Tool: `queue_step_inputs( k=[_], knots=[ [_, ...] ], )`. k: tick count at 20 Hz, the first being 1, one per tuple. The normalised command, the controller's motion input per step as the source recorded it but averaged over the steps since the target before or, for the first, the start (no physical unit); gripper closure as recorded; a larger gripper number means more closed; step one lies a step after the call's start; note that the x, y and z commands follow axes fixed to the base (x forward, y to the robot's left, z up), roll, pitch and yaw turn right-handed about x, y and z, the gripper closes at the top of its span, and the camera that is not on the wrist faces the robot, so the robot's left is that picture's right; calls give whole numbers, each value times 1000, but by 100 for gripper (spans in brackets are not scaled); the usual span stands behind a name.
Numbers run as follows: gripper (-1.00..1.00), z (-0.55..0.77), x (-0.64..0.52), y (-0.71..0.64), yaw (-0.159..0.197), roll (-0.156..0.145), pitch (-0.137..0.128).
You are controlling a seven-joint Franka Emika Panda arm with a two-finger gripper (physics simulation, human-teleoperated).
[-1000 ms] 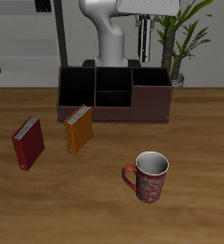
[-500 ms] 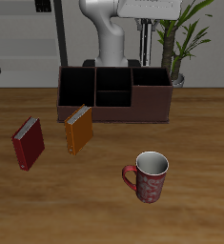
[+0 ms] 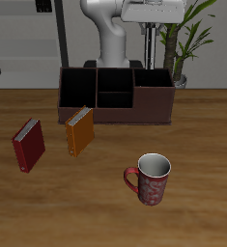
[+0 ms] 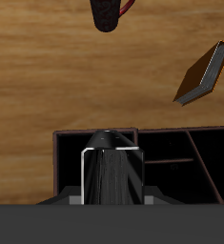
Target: Place the striped book into the back desk caddy's right compartment
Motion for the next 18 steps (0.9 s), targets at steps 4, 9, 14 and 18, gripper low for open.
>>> queue_step_inputs(
  k=[4,9,14,18],
  knots=[
    [100,-143,75,-39,-12,-17,7],
    [100,-136,52,-61,-14,-2,23],
    [100,-144,-37,28,-7,13,22],
    [100,-60,-94,29,-10,20,3]
  ],
)
